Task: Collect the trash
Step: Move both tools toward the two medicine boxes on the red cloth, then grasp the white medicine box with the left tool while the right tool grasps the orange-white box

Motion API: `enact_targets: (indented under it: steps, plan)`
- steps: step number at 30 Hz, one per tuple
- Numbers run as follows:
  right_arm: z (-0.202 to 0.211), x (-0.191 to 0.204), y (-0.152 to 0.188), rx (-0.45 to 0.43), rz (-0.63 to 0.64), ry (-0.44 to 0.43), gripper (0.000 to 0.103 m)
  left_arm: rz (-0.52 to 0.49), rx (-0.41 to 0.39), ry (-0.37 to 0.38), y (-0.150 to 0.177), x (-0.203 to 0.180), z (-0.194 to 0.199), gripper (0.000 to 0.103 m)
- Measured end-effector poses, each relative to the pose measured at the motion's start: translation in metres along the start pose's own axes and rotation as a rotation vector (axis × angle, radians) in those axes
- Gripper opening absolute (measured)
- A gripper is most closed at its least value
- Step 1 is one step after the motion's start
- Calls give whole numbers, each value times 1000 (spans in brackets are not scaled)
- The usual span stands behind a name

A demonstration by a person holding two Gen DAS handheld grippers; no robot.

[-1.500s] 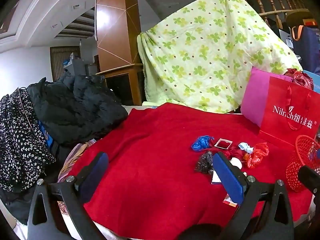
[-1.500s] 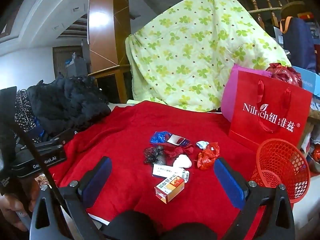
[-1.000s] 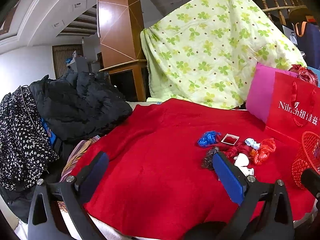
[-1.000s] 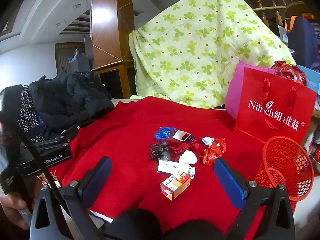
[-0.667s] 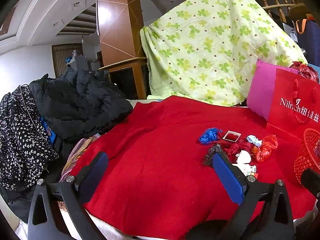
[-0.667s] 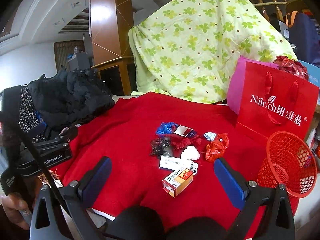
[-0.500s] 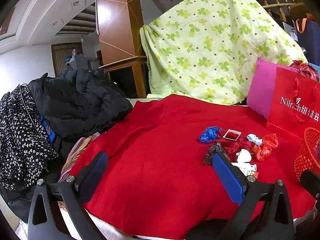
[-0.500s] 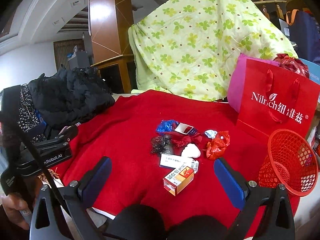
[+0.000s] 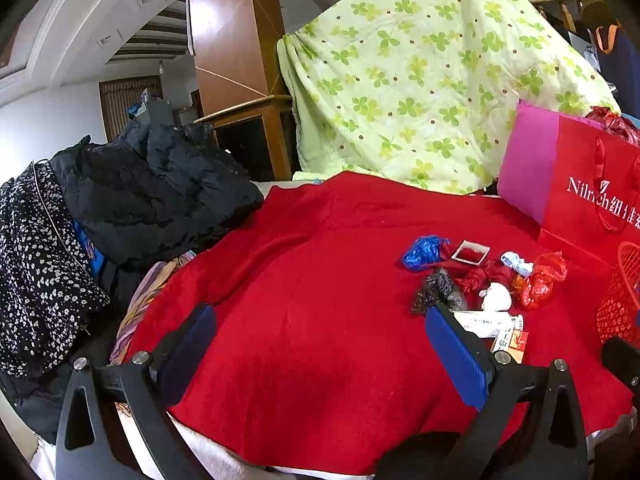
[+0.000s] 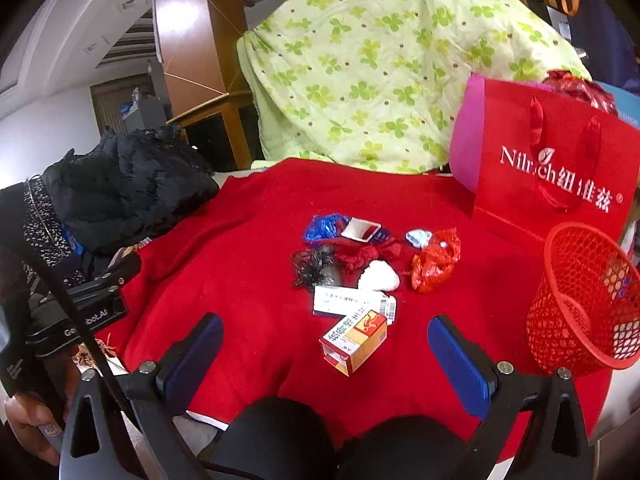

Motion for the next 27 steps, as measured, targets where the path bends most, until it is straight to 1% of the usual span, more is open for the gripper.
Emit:
enact_targets:
  steps: [4, 7, 11, 15, 18, 20, 21, 22, 23, 24, 26, 27]
  plan:
    - [-29, -9, 10, 79, -44, -10, 103, 10, 65, 21, 10, 2, -21, 103]
    - [-62, -19, 20, 177, -107, -35, 103, 22, 138, 39, 23, 7, -47, 103]
    - [-109, -29, 29, 294, -202, -85, 103, 32, 211, 56, 39, 12, -81, 103]
    - [-158, -27, 32, 401, -303, -135, 102, 24, 247, 75, 47, 17, -104, 103]
    - [-188, -22, 32, 457, -341, -105, 99, -8, 255, 73, 48, 19, -117, 103]
    - [-210, -20, 38, 506, -347, -61, 95, -29, 254, 86, 48, 19, -121, 103]
    - [-219, -21, 42, 529, -355, -51, 89, -56, 255, 100, 48, 18, -125, 103]
    - [-227, -21, 47, 553, -366, -44, 78, -76, 255, 111, 48, 16, -128, 103]
    - [-231, -22, 51, 566, -372, -42, 71, -106, 260, 115, 47, 15, -130, 103]
    - [-232, -23, 53, 561, -380, -48, 70, -134, 265, 121, 47, 13, -134, 103]
    - [-227, -26, 54, 546, -385, -63, 67, -166, 276, 165, 47, 5, -143, 103]
    - [-223, -29, 54, 536, -379, -67, 66, -178, 285, 211, 45, -2, -150, 103]
Point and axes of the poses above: each gripper's, at about its wrist camera, not at the fingertips, and z roughly against the way its jaws point, x to its left, y to its underside, the point moved 2 cm from there along -z, roughly the way its jaws point, and after that the axes turned 9 degrees about y, right-handed, at the moved point
